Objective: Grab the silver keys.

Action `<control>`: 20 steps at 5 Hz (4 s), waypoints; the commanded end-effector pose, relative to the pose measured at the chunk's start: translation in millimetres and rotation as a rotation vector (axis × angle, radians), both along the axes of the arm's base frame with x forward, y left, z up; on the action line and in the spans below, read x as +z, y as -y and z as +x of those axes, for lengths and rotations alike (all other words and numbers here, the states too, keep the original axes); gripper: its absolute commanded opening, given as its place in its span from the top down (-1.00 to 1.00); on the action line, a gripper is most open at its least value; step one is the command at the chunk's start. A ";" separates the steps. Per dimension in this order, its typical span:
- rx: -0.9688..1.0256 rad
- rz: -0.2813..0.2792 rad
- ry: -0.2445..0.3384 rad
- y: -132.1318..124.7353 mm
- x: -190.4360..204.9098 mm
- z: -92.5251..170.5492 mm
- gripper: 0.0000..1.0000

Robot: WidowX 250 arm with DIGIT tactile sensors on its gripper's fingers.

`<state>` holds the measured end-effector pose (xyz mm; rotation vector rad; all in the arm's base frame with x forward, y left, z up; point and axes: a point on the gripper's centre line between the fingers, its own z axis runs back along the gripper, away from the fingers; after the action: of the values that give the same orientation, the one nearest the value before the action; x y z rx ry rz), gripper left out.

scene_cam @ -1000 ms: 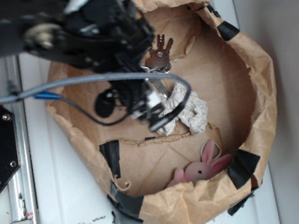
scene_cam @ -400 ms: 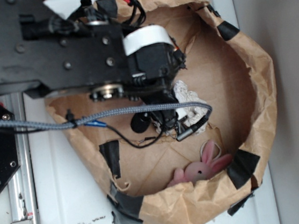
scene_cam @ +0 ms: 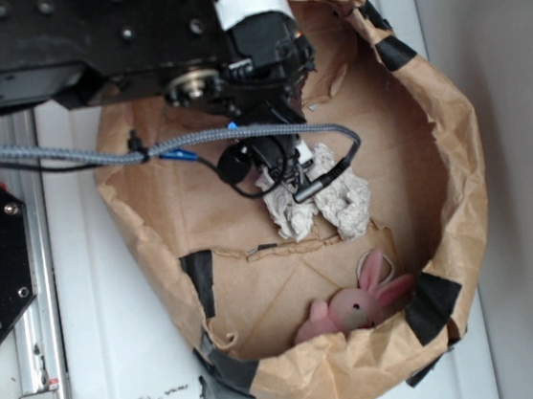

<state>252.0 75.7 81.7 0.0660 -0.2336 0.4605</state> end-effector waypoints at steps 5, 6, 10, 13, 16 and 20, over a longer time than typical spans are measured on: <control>-0.148 0.003 -0.023 -4.1 -8.6 16.0 -1.00; -0.171 -0.034 -0.026 0.2 -3.2 8.2 -1.00; -0.148 0.022 -0.002 1.8 -25.0 6.8 1.00; -0.160 0.011 -0.006 0.1 -17.8 -1.5 1.00; -0.144 -0.013 -0.015 5.2 -10.4 -2.3 1.00; -0.107 -0.143 -0.068 26.2 41.4 -15.8 1.00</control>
<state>235.9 42.4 114.6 -0.0748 -0.1036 0.3697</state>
